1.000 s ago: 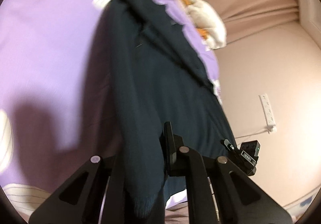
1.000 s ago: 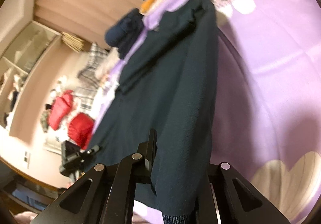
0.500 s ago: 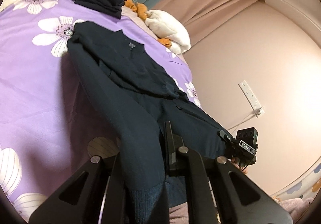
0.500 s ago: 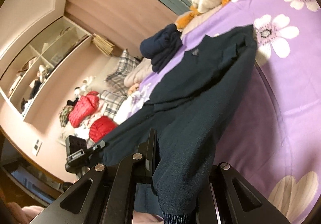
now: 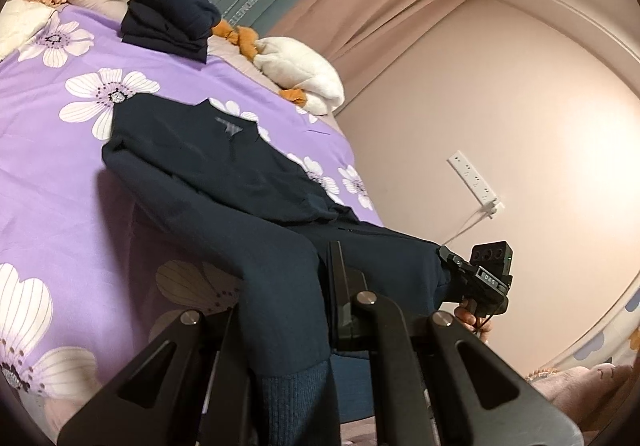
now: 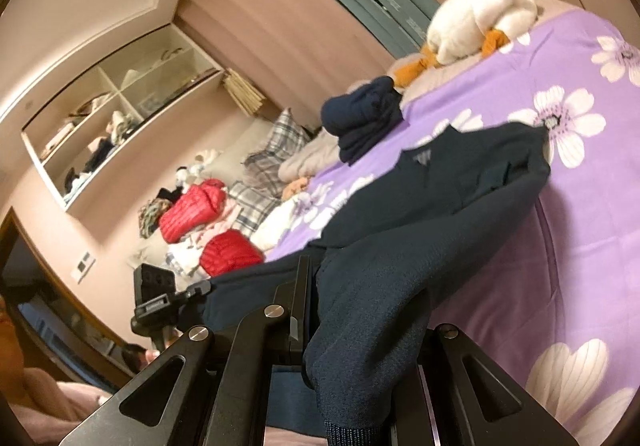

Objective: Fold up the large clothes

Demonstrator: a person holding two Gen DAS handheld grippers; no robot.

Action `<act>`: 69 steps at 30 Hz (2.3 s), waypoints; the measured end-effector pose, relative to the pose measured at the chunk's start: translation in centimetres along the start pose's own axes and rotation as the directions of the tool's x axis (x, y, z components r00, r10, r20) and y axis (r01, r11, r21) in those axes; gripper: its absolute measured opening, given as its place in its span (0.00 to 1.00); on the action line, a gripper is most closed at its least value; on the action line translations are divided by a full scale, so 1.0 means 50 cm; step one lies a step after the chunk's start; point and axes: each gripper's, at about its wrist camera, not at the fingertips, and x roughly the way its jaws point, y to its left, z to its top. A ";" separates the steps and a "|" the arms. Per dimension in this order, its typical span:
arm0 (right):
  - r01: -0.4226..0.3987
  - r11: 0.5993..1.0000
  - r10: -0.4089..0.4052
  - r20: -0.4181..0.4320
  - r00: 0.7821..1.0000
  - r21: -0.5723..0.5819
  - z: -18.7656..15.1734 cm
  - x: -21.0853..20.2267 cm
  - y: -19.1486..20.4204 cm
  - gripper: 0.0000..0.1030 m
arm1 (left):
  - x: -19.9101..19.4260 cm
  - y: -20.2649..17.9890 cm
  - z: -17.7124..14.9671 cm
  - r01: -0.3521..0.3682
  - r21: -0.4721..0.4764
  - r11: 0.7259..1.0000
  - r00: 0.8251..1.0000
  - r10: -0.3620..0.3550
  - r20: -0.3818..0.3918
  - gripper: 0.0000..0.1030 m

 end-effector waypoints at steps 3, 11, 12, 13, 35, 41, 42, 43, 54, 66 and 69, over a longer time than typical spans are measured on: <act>-0.010 1.000 0.010 0.019 1.000 -0.024 0.001 -0.016 0.013 0.11 | -0.021 -0.019 -0.007 0.014 0.015 1.000 1.000 -0.014 0.010 0.08; -0.050 0.991 0.056 0.050 0.997 -0.128 0.005 -0.047 0.071 0.11 | -0.073 -0.081 -0.018 0.044 0.103 0.994 0.998 -0.049 0.041 0.09; -0.055 0.989 0.063 0.052 0.997 -0.141 0.004 -0.053 0.075 0.11 | -0.080 -0.089 -0.019 0.054 0.110 0.992 0.997 -0.059 0.042 0.09; -0.060 0.986 0.069 0.054 0.996 -0.153 0.004 -0.058 0.083 0.11 | -0.082 -0.092 -0.019 0.059 0.114 0.992 0.997 -0.065 0.043 0.09; -0.085 0.996 0.086 0.130 0.988 -0.007 0.062 -0.040 -0.032 0.11 | -0.054 -0.011 0.050 0.001 -0.020 1.000 0.995 0.001 0.100 0.11; -0.040 0.998 0.033 0.141 0.989 0.045 0.097 -0.014 -0.075 0.11 | -0.009 0.037 0.105 -0.054 -0.072 0.996 0.993 0.061 0.100 0.11; -0.038 0.998 0.029 0.146 0.989 0.058 0.105 -0.010 -0.085 0.11 | -0.001 0.045 0.115 -0.055 -0.080 0.995 0.993 0.063 0.101 0.11; -0.039 0.997 0.028 0.147 0.989 0.068 0.110 -0.006 -0.093 0.11 | 0.005 0.051 0.122 -0.054 -0.086 0.995 0.993 0.063 0.100 0.11; 0.024 0.990 -0.036 0.087 0.996 0.137 0.169 0.078 -0.166 0.11 | 0.132 0.156 0.213 -0.114 -0.177 0.978 0.993 0.119 0.018 0.12; 0.152 0.949 -0.149 -0.029 0.988 0.275 0.203 0.195 -0.296 0.11 | 0.320 0.303 0.280 -0.270 -0.335 0.903 0.961 0.233 -0.147 0.14; 0.192 0.933 -0.181 -0.062 0.981 0.303 0.209 0.225 -0.331 0.11 | 0.362 0.342 0.291 -0.299 -0.373 0.878 0.951 0.245 -0.187 0.15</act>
